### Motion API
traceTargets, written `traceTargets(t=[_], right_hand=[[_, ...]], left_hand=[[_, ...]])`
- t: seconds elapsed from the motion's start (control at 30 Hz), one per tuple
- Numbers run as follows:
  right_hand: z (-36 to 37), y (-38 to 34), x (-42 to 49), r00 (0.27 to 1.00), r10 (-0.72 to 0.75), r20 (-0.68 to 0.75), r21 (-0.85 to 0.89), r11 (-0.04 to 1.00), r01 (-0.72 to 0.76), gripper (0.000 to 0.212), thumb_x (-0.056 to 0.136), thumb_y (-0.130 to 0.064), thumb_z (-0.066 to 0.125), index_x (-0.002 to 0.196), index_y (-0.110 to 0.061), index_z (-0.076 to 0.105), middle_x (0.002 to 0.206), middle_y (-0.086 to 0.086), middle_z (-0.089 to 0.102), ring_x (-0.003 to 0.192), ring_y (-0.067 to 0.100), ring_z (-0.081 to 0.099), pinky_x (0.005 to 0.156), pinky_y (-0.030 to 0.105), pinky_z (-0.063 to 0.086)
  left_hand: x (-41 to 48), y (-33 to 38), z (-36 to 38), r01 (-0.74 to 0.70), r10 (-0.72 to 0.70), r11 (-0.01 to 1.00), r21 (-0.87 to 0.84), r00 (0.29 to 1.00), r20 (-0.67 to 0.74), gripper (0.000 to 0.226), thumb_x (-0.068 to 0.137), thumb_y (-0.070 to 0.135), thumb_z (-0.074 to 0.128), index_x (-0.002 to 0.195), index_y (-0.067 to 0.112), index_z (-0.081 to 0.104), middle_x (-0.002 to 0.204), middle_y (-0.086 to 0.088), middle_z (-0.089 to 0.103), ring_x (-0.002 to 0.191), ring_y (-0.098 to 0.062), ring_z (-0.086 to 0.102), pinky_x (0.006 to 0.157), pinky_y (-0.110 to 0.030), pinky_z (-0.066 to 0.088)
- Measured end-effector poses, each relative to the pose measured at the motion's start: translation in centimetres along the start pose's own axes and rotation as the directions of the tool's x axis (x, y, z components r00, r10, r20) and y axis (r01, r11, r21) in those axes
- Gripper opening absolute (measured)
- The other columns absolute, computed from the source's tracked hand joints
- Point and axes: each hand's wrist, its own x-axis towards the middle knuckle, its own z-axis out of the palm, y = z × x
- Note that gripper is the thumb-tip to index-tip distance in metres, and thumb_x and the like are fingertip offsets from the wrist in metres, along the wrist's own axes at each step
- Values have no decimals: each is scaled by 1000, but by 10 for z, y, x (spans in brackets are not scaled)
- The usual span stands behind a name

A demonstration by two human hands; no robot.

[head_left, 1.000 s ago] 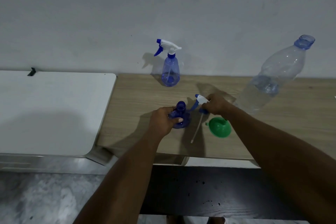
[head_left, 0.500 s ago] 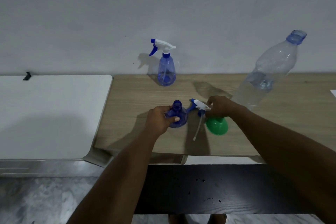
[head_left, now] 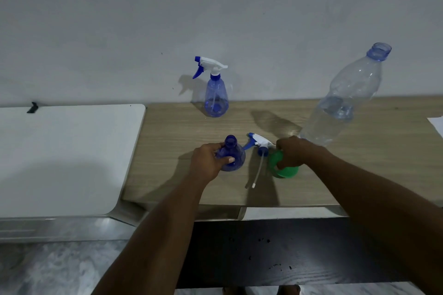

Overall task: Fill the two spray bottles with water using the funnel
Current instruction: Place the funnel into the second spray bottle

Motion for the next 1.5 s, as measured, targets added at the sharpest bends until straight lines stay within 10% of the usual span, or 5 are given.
traceTargets(t=[0.13,0.27,0.43,0.9,1.5], right_hand=[[-52,1,-8,991,5,-136,322,946,39,63,81,-42,75,133,-13,57,129,13,61,111,30,61,89,35,51],[-82,-26,-19,965,20,-262,833,510,216,60,74,-36,85,122,-14,57,110,12,66,93,27,70,78,43,62],[-71,-70,-25,915,57,-399,895,240,376,60,68,-34,90,109,-16,49,105,7,66,96,21,70,75,37,62],[-26,-91,-15,741,112,-662,730,317,605,63,57,-31,96,102,-21,52,102,-8,65,94,9,66,74,25,54],[-23,-80,-29,778,-146,-612,591,568,572,94,55,-56,90,134,-27,47,126,-11,55,113,8,54,94,25,47]], left_hand=[[-2,0,-1,11,-11,1000,-6,1000,0,49,63,29,91,108,22,76,94,0,78,90,-19,73,88,-47,58],[3,-8,2,0,-1,1000,-29,1000,-10,67,50,51,85,112,27,75,90,3,78,86,-17,74,85,-45,59],[-4,6,-2,12,-12,1000,25,1000,-5,55,68,27,90,120,21,72,95,-1,76,91,-20,72,90,-43,56],[-2,6,-3,11,-13,999,51,999,34,50,75,27,85,122,22,69,109,-2,73,99,-21,68,91,-44,55],[5,-6,3,-62,66,986,154,998,-18,38,73,34,79,110,36,74,95,5,77,88,-15,71,80,-39,59]])
